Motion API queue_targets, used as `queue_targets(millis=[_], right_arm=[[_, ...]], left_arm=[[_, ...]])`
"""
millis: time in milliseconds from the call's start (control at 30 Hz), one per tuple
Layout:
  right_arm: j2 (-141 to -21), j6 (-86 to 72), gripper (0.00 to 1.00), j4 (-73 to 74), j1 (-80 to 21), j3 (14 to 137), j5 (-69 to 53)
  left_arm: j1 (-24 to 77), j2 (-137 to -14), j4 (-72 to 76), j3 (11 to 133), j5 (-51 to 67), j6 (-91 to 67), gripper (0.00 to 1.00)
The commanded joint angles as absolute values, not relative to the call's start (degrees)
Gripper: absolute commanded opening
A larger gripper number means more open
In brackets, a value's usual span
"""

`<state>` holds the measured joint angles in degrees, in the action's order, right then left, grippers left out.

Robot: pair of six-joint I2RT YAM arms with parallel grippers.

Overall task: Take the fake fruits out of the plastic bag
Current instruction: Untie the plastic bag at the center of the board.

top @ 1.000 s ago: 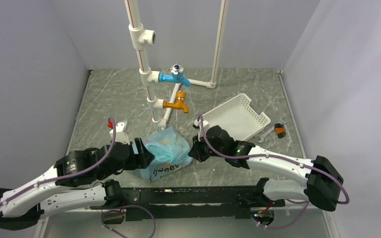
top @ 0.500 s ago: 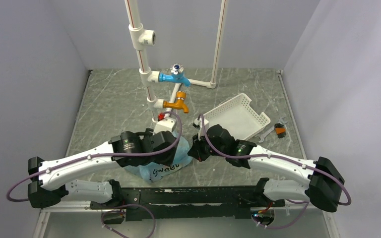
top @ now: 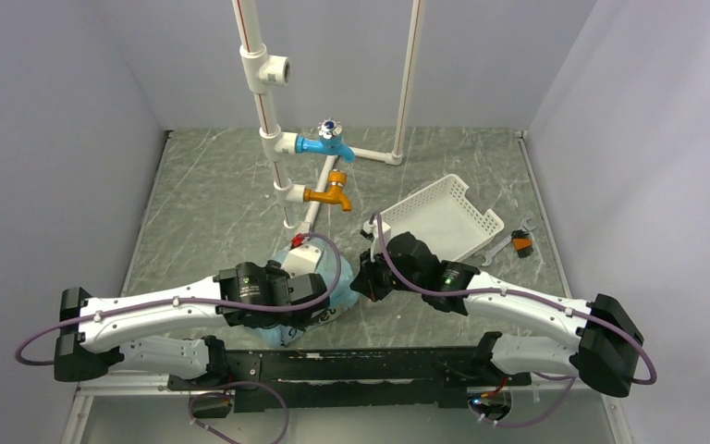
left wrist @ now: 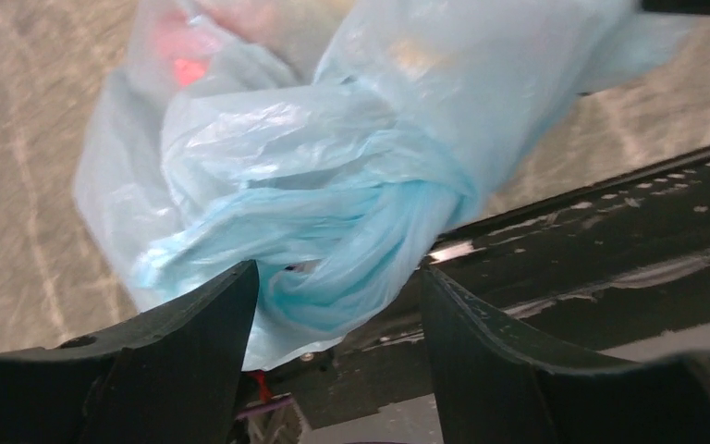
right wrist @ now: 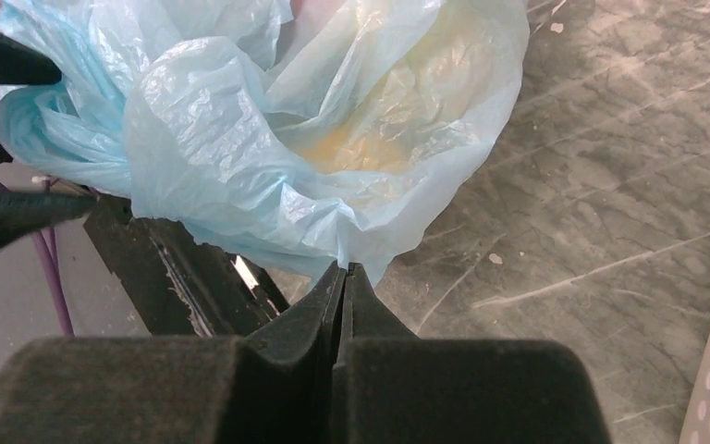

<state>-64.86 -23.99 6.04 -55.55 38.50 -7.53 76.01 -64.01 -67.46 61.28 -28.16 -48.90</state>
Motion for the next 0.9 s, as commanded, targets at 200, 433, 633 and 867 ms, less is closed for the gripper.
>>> queue_targets(millis=[200, 433, 633, 867], right_arm=[[-61.5, -25.6, 0.00, 5.6, -55.4, 37.1, 0.7], [-58.0, -26.5, 0.00, 5.7, -55.3, 34.9, 4.0], [-55.5, -19.3, 0.22, 6.6, -57.4, 35.9, 1.4], [-52.5, -11.9, 0.61, 3.9, -71.1, 39.4, 6.5]], left_arm=[[76.4, -55.5, -80.8, 57.2, -40.0, -74.6, 0.38], [76.3, -47.2, -64.6, 51.3, -36.8, -68.1, 0.17], [76.4, -39.0, -48.8, 45.1, -33.4, -63.4, 0.00], [76.3, -37.2, -44.3, 42.5, -32.8, -64.4, 0.00]])
